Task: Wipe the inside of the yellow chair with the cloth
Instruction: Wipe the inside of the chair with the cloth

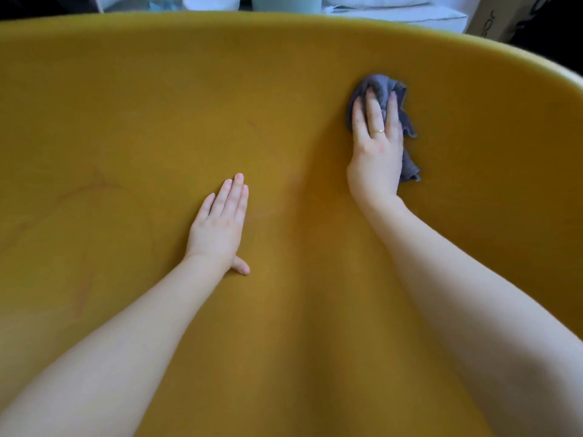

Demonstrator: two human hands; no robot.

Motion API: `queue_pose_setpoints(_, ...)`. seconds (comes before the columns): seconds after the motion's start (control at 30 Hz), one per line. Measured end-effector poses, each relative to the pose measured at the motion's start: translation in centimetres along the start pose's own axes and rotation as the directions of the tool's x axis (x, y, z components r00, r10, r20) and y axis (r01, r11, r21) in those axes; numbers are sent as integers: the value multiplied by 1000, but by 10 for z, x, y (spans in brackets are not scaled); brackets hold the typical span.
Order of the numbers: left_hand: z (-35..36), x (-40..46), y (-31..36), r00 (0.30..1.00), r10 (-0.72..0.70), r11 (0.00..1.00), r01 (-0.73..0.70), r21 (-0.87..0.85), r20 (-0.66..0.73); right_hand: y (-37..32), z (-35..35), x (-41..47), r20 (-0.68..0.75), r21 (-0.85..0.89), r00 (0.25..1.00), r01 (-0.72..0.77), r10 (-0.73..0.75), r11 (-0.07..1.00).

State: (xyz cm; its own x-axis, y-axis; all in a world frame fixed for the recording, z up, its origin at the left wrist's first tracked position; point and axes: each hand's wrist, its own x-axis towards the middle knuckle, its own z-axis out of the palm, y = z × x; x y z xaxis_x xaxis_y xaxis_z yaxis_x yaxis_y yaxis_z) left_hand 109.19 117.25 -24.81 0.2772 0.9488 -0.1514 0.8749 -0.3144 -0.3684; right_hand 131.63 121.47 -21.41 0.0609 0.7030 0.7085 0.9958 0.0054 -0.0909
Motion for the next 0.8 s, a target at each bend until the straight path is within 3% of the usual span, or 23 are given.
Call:
queue_pose_setpoints(0.23, 6, 4, 5, 1000, -26, 1000, 26, -5, -4, -50, 38, -90, 240, 290, 927, 214, -287, 933)
queue_pose_setpoints(0.37, 7, -3, 4, 995, -97, 995, 97, 19, -11, -61, 23, -137, 399, 301, 826, 291, -397, 908)
queue_pose_setpoints(0.47, 10, -14, 2, 974, -226, 973, 226, -37, 10, -47, 19, -121, 401, 287, 776, 398, -487, 871)
queue_pose_setpoints(0.53, 14, -15, 0, 965, -259, 961, 261, -93, 29, -31, 18, -92, 344, 245, 826, 379, -446, 892)
queue_pose_setpoints(0.63, 21, -11, -3, 974, -226, 959, 227, -171, 22, -16, 19, -54, 230, 224, 941, 197, -249, 954)
queue_pose_setpoints(0.73, 26, -9, -4, 979, -202, 953, 200, -229, 17, -28, 26, -50, 154, 287, 987, 1, -47, 958)
queue_pose_setpoints(0.8, 28, -7, -4, 981, -195, 947, 191, -259, 9, -50, 36, -70, 162, 333, 986, -11, -46, 943)
